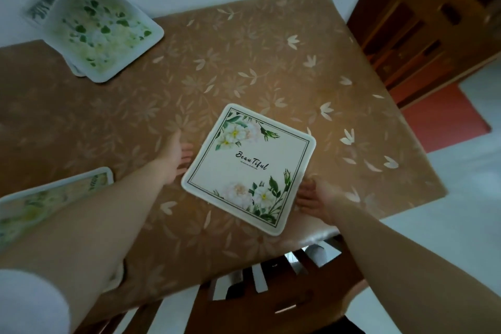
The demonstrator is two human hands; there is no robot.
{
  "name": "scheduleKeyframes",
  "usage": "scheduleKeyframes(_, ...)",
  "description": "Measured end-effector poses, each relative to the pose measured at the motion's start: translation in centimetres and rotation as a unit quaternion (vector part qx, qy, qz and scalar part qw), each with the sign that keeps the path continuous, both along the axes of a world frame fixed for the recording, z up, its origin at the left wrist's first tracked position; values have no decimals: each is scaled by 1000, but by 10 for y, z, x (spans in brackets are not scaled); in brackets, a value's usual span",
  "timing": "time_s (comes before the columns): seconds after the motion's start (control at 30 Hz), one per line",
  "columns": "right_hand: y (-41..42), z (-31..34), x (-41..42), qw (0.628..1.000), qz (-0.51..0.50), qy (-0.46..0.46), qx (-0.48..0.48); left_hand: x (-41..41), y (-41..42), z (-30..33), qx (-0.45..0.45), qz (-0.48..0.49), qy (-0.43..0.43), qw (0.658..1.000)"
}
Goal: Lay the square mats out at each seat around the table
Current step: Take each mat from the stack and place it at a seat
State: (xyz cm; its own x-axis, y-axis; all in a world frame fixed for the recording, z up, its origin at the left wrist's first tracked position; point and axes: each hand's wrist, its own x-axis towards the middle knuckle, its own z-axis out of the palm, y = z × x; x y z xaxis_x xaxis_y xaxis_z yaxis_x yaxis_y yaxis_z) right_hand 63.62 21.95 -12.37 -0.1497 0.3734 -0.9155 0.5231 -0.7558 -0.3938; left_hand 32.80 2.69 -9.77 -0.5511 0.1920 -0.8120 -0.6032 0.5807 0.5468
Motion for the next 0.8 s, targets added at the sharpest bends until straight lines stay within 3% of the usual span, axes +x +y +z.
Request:
scheduleKeyframes(0.23, -19, 8, -10, 998, -56, -23, 31, -11, -10, -13, 22, -54, -26, 998)
scheduleKeyframes(0.43, -28, 16, -15, 995, -47, -47, 77, 3, -24, -22, 24, -80, -31, 996)
scheduleKeyframes(0.63, -12, 24, -23, 990, -5, -48, 133, 43, -46, -31, -4, -50, -22, 999)
scheduleKeyframes(0.8, 13, 25, -28, 985, 60, -37, 158, 79, -60, -36, -20, -11, -70, 997)
